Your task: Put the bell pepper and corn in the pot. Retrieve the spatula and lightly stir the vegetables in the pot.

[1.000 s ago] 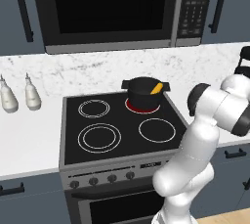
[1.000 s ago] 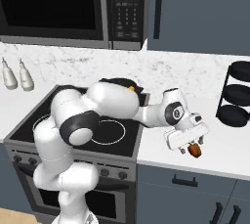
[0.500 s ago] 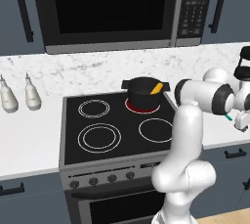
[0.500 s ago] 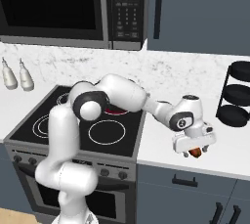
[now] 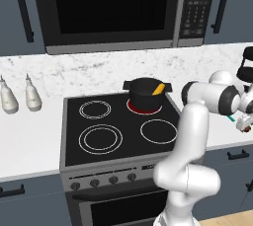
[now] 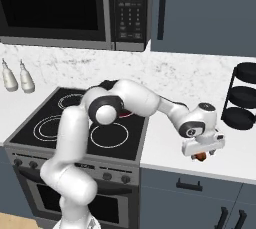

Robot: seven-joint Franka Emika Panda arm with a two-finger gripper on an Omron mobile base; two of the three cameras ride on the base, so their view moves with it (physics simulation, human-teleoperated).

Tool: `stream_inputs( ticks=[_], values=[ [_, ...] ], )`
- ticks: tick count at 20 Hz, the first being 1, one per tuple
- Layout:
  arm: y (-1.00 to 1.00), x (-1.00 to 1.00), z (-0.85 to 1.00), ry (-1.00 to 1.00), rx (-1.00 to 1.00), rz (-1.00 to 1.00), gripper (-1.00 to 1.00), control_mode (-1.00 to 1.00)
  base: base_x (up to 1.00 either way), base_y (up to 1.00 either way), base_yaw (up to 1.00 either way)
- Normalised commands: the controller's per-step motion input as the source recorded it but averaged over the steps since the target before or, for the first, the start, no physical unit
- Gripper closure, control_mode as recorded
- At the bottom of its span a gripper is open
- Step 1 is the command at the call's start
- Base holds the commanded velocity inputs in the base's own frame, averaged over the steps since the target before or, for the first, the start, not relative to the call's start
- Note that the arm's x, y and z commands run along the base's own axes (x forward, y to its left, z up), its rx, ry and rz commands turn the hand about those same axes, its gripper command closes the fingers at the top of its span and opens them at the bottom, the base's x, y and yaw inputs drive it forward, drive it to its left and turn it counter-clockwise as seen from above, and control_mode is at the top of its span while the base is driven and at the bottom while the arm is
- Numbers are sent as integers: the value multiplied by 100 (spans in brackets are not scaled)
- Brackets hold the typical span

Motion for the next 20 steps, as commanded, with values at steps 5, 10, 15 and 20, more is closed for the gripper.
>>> stream_inputs(
  ticks=[5, 10, 15, 20],
  values=[
    [0, 0, -53, -5, 0, 0, 100, -100, 0, 0, 0],
    [42, -4, -2, -10, 0, 0, 100, -100, 0, 0, 0],
    [88, -52, 61, -26, -2, 0, 100, -100, 0, 0, 0],
    [100, -7, 93, -22, -17, 0, 100, -100, 0, 0, 0]
  ],
)
